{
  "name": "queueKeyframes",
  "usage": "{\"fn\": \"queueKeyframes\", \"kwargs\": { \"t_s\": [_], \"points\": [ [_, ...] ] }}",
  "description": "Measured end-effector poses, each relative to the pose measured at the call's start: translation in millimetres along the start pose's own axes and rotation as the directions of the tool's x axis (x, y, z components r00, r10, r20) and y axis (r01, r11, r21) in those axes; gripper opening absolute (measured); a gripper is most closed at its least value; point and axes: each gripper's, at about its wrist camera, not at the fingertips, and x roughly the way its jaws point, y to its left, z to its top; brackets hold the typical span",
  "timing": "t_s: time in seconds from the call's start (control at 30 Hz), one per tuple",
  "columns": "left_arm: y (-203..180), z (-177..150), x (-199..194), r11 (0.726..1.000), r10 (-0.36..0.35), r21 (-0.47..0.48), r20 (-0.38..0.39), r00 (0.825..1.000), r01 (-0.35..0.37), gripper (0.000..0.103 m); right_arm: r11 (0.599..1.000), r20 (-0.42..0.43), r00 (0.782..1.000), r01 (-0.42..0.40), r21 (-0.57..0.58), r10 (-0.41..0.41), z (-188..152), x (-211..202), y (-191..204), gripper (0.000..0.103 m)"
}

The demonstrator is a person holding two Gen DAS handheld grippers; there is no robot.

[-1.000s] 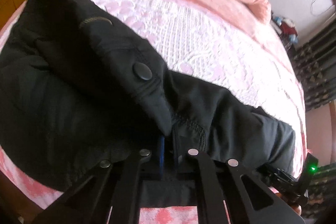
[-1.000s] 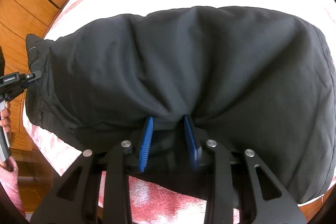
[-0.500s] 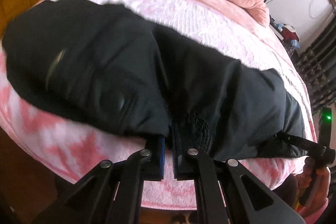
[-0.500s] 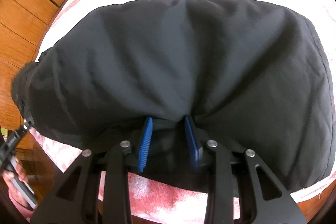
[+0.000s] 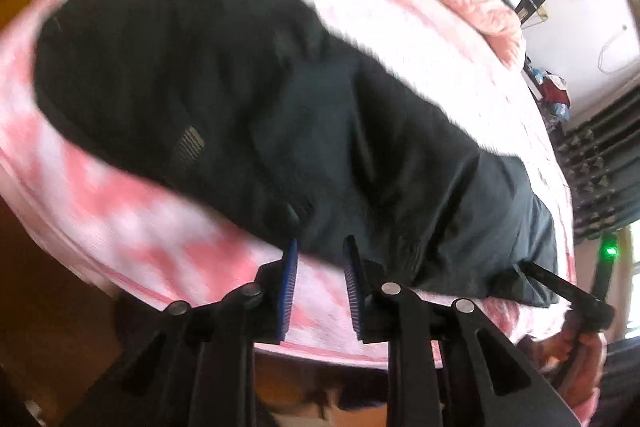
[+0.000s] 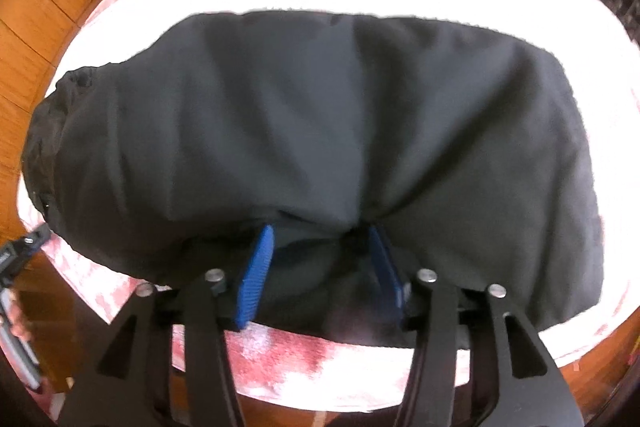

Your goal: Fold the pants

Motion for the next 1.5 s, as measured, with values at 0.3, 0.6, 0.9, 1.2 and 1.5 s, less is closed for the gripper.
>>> {"fn": "queueKeyframes", "kwargs": {
  "t_s": [0.3, 0.6, 0.9, 1.2, 1.5],
  "points": [
    [-18, 113, 7, 0.991, 0.100, 0.085, 0.021, 0.995, -0.102, 0.063, 1.000, 0.067, 0.998, -0.006, 0.023, 0.005, 17, -23, -4, 0.055],
    [-29, 166, 96, 0.956, 0.292, 0.083, -0.125, 0.948, -0.283, 0.063, 1.000, 0.044, 0.999, -0.001, 0.004, 0.001, 14, -7, 7, 0.056],
    [-21, 166, 121, 0.953, 0.303, 0.052, -0.168, 0.938, -0.299, 0.006, 1.000, 0.046, 0.999, 0.002, 0.008, -0.002, 16, -4, 6, 0.059],
    [-28, 171, 77, 0.976, 0.211, 0.013, 0.166, 0.963, -0.216, 0.000, 0.999, 0.040, 0.999, 0.000, 0.036, -0.001, 14, 0, -1, 0.060],
    [-14, 169, 118, 0.957, 0.273, 0.063, 0.125, 0.954, -0.282, 0.002, 0.996, 0.036, 0.999, 0.017, 0.087, -0.021, 17, 14, -12, 0.061]
  ]
}}
